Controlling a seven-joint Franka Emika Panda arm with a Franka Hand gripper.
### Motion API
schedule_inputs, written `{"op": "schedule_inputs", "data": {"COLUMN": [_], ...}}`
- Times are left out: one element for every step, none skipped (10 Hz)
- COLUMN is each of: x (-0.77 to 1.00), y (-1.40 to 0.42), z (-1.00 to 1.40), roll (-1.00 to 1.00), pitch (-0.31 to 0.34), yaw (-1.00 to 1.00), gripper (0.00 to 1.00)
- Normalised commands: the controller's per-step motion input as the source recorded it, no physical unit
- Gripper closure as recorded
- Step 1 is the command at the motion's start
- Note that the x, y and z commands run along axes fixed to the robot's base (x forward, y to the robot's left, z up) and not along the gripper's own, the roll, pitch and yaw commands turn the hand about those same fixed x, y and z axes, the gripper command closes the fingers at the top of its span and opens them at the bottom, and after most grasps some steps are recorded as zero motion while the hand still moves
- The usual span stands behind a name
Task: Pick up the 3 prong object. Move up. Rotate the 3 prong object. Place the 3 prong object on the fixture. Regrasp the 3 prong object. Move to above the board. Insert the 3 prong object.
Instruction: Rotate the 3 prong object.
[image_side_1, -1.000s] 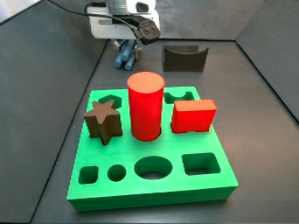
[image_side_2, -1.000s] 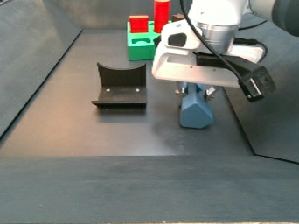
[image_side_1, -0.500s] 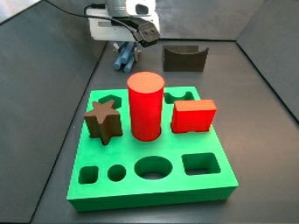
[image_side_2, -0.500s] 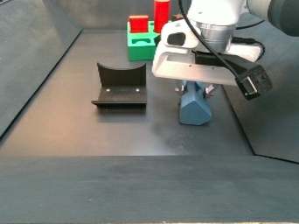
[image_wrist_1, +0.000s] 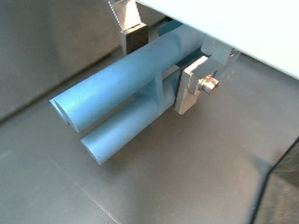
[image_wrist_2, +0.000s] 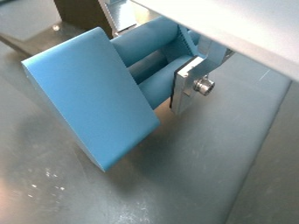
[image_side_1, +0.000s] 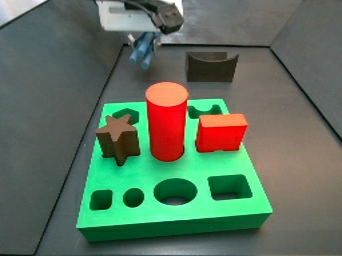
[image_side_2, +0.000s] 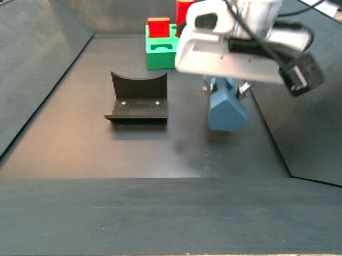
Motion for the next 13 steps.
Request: {"op": "schedule_inputs", "data": {"x": [0.35,0.36,0.22,0.10,0.06,0.00,0.00,0.01,0.01,0.01,0.01,0.01,0.01], "y": [0.30,0.30,0.18,0.09,0.06,0.00,-0.01,0.00,0.01,0.01,0.01,0.01,0.02], "z": [0.83,0.63,0.49,0.32,0.18,0.00,-0.06,-0.04,-0.03,-0.03,-0.03,-0.03,-0.02], "roll": [0.00,0.01,-0.01,-0.01,0.00,0.00,0.00,0.00,0.00,0.00,0.00,0.00,0.00], "pitch": [0.000,-0.018,0.052,0.061,0.061,0.000,0.000,-0.001,-0.002,-0.002,-0.002,-0.002,-0.002], "yaw": [0.00,0.00,-0.01,-0.02,-0.02,-1.00,-1.00,-1.00,-1.00,-1.00,-1.00,-1.00,-1.00], "gripper": [1.00,1.00,1.00,1.00,1.00,1.00,1.00,1.00,1.00,1.00,1.00,1.00,1.00]}}
